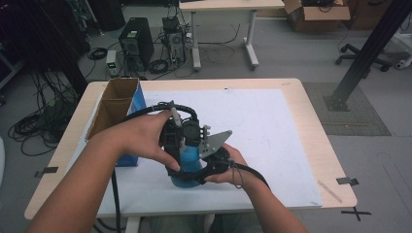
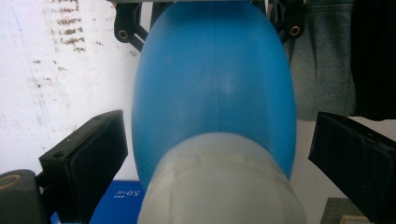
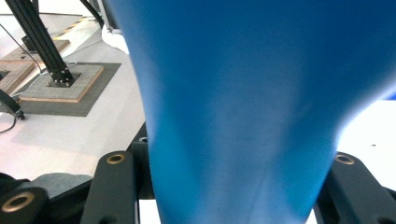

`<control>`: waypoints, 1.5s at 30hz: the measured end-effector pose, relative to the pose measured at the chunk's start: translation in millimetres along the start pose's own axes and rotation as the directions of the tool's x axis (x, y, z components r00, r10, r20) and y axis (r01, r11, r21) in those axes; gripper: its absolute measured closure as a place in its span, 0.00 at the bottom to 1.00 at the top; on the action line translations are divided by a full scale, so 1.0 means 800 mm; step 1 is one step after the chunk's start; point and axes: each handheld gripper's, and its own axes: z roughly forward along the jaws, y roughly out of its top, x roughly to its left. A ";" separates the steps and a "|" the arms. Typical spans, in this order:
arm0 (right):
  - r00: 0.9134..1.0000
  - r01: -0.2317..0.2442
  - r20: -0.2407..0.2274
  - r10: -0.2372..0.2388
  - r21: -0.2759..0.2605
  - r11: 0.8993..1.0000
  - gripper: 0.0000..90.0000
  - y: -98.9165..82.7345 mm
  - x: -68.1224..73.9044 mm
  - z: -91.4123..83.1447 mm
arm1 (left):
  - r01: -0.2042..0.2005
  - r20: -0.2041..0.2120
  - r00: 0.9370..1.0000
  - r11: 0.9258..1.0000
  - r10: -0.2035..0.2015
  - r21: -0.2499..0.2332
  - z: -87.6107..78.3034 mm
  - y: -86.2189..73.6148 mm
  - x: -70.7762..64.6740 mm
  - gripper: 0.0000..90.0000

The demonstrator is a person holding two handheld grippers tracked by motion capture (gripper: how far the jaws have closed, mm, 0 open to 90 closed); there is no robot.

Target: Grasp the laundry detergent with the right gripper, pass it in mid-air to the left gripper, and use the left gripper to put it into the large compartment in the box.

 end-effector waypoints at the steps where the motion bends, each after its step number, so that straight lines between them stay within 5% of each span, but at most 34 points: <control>1: 1.000 -0.002 0.000 0.002 0.000 1.000 0.50 0.000 0.000 0.000 | 0.001 -0.003 1.000 1.000 -0.001 -0.001 0.000 0.000 0.000 0.05; 15: 1.000 -0.005 0.002 0.005 -0.004 1.000 0.50 0.004 0.001 0.000 | 0.000 -0.026 1.000 1.000 0.000 -0.003 0.002 0.000 -0.003 0.06; 45: 1.000 0.005 0.012 -0.005 -0.012 1.000 0.50 0.005 0.002 0.000 | -0.020 -0.037 0.999 1.000 0.021 0.013 -0.004 0.003 -0.007 0.27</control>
